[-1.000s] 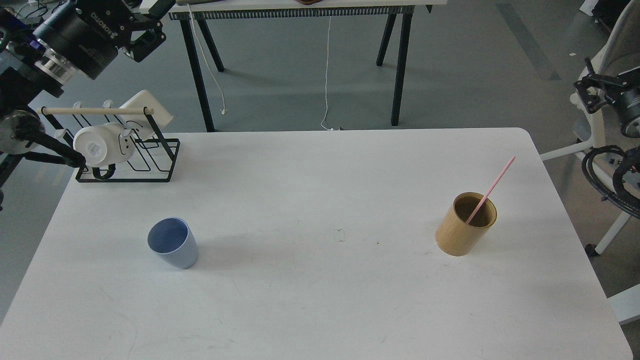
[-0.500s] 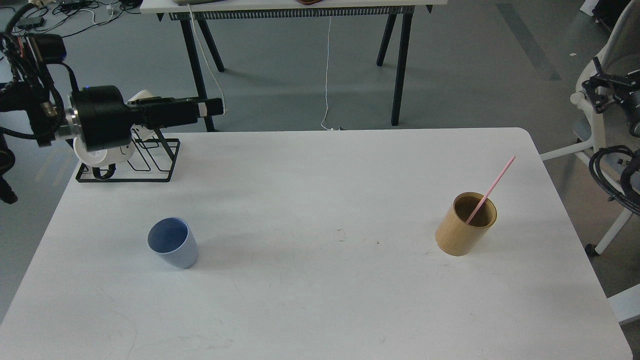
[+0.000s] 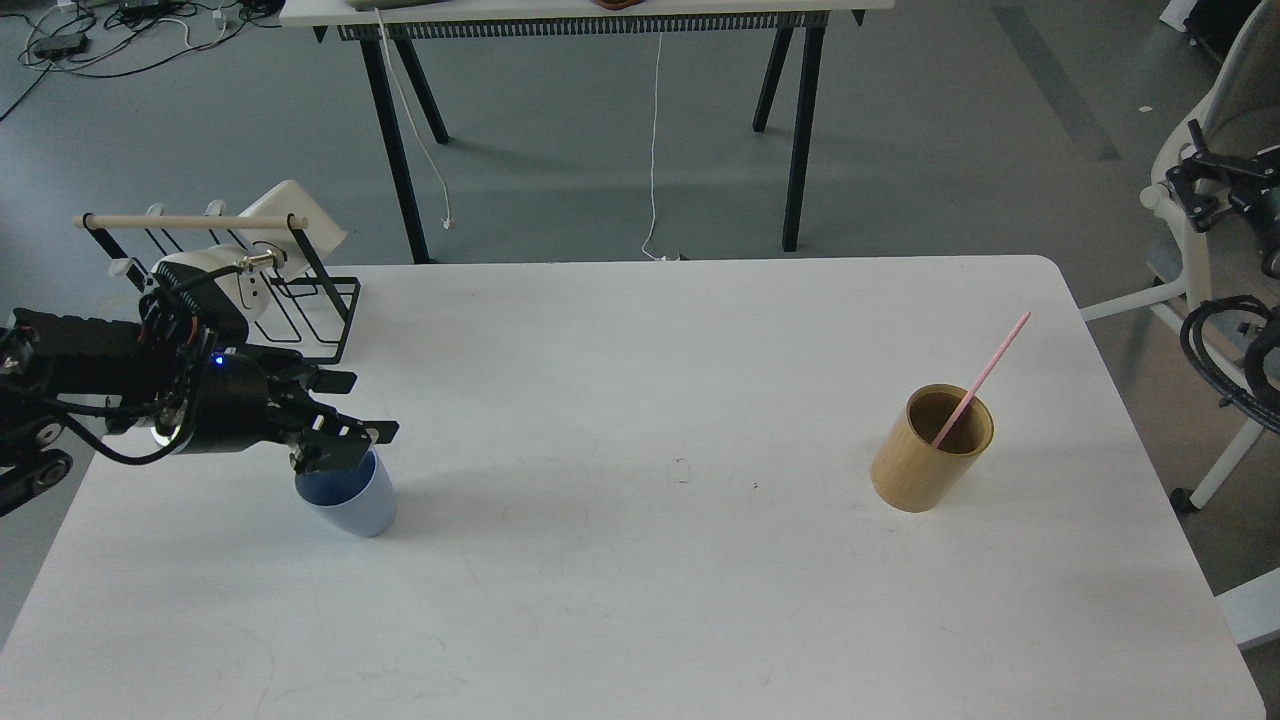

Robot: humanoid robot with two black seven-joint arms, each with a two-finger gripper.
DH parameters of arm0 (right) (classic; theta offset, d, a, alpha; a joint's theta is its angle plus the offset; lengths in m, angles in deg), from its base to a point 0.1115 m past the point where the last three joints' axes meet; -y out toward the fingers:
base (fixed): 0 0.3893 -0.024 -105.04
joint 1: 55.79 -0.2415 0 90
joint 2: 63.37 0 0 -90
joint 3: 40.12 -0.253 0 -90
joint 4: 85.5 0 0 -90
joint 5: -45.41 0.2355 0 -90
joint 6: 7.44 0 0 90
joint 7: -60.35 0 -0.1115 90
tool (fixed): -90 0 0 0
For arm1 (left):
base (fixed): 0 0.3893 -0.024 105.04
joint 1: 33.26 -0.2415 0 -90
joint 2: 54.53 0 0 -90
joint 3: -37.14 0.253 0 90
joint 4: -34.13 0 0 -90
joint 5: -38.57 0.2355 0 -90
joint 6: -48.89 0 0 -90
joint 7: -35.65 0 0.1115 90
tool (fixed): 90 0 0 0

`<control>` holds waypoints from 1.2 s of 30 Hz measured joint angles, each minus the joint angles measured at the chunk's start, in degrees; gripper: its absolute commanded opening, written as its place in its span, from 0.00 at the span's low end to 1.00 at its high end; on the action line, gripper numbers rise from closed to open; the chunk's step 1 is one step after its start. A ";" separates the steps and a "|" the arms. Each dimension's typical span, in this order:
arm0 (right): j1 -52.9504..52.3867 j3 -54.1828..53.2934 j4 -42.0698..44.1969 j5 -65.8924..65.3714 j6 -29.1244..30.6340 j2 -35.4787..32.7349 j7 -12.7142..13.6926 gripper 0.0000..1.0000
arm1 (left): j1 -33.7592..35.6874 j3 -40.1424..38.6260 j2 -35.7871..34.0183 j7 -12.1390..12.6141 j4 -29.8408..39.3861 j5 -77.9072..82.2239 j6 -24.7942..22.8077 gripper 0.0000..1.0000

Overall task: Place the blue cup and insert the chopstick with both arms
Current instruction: 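Grasp the blue cup with the left gripper, then carry the blue cup toward the tan holder and set it down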

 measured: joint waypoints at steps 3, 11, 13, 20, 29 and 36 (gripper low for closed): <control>0.09 -0.02 0.02 -0.01 0.00 -0.29 -0.01 0.99 | -0.56 1.49 0.14 0.00 -4.01 1.81 2.84 0.62; 0.13 0.07 -0.01 -0.02 0.00 -0.45 -0.09 0.99 | -1.44 4.00 0.21 0.02 -6.35 2.20 5.07 0.45; 0.13 0.13 -0.06 -0.02 -0.01 -0.45 -0.09 0.99 | -1.86 4.09 0.64 0.02 -6.40 2.20 5.70 0.39; 0.13 0.09 -0.10 -0.02 -0.02 -0.45 -0.09 0.99 | -2.46 4.40 1.87 0.02 -6.57 2.21 5.74 0.08; 0.19 0.06 -0.06 -0.02 -0.02 -0.45 -0.09 0.99 | -1.13 3.44 2.38 0.02 -6.58 1.11 4.07 0.06; 0.15 -0.08 -0.15 -0.02 -0.02 -0.65 -0.09 0.99 | 6.20 0.62 5.88 0.03 -4.61 -0.93 -2.94 0.06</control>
